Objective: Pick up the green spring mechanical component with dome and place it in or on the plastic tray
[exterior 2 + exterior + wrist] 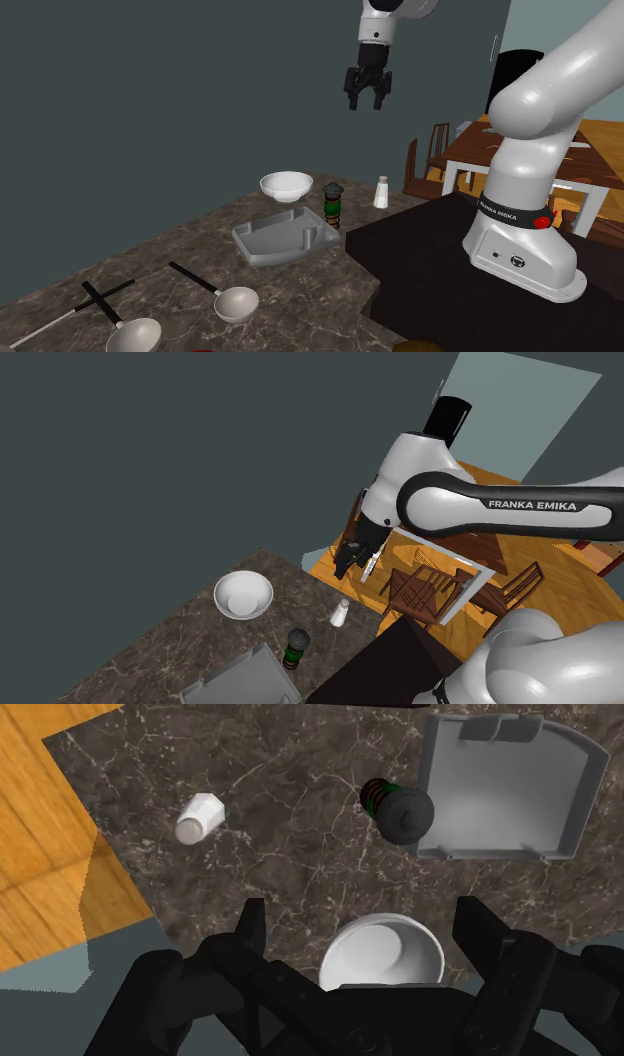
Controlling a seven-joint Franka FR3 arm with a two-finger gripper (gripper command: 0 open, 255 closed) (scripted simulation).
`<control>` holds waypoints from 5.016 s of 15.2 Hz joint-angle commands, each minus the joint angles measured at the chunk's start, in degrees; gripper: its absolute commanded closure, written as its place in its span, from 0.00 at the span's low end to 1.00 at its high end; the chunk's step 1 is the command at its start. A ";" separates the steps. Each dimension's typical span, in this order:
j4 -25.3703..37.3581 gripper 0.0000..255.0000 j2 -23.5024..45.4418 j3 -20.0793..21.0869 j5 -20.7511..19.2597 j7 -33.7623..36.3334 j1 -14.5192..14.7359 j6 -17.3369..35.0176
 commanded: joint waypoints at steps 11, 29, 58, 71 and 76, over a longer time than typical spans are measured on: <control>-2.57 0.00 22.27 10.70 -0.31 8.71 1.97 22.61; -2.16 0.00 36.64 13.22 -7.86 15.94 1.30 35.22; 0.99 1.00 22.13 12.17 -0.84 11.03 2.53 18.27; 5.99 1.00 15.23 10.50 0.05 10.18 2.94 6.52; 10.64 1.00 16.52 13.11 0.12 14.49 4.13 3.54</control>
